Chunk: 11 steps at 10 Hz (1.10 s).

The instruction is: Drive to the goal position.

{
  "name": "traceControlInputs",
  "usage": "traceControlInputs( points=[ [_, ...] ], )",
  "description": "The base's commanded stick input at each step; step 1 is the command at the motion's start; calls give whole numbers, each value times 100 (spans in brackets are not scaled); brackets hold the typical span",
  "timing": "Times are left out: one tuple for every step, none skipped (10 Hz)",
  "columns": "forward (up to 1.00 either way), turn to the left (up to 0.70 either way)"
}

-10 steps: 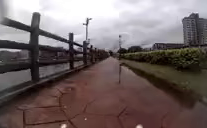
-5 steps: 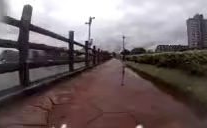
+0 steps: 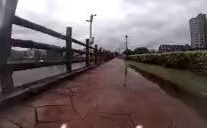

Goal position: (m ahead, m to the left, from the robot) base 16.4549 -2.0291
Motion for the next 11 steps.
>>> traceControlInputs(
  points=[
    [85,1],
    [85,1],
    [85,1],
    [85,1],
    [85,1],
    [85,1],
    [85,1],
    [85,1],
    [85,1],
    [85,1],
    [85,1]
  ],
)
